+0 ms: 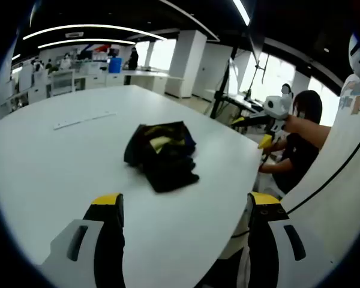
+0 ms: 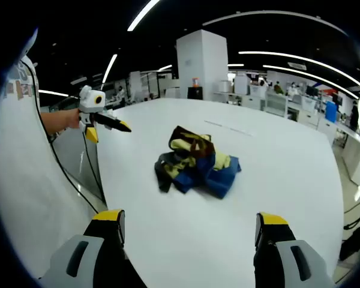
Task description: Fold the garment on the visible template until the final outline fits inside the template.
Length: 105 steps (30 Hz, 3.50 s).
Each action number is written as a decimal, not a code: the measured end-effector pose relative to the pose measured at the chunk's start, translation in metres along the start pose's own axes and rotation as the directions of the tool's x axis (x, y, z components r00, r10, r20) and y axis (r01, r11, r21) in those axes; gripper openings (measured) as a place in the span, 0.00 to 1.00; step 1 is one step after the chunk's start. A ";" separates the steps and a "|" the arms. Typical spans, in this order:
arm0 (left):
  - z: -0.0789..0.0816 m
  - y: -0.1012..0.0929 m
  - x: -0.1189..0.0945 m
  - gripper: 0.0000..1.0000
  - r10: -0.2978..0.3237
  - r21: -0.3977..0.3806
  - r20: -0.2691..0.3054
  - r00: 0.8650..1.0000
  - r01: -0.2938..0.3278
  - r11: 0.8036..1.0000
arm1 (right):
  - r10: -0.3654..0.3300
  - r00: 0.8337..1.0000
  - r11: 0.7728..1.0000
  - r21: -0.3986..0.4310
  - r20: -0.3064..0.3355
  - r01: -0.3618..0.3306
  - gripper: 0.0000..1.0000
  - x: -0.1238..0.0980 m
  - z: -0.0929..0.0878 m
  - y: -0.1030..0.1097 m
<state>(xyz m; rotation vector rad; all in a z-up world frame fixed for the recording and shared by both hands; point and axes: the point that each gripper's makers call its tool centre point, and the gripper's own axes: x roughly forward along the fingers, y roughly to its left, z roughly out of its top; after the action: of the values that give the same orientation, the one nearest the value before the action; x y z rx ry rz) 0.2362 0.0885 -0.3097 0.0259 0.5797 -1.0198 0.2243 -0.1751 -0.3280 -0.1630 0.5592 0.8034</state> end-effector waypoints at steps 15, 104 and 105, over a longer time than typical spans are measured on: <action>0.002 0.005 0.000 0.81 0.001 -0.009 0.008 1.000 -0.001 1.000 | 0.002 1.000 1.000 -0.006 -0.014 -0.002 0.88 0.005 0.001 -0.003; 0.010 0.038 0.035 0.62 0.022 0.035 0.000 1.000 -0.022 0.999 | 0.049 0.999 0.999 -0.013 0.014 -0.049 0.57 0.061 0.032 -0.013; 0.012 0.039 0.036 0.62 0.022 0.036 0.003 1.000 -0.022 0.999 | 0.049 0.999 0.999 -0.013 0.014 -0.049 0.56 0.061 0.032 -0.014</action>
<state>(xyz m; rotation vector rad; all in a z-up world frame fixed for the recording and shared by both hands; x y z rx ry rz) 0.2867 0.0773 -0.3262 0.0623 0.5579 -1.0089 0.2816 -0.1349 -0.3342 -0.1554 0.5461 0.8551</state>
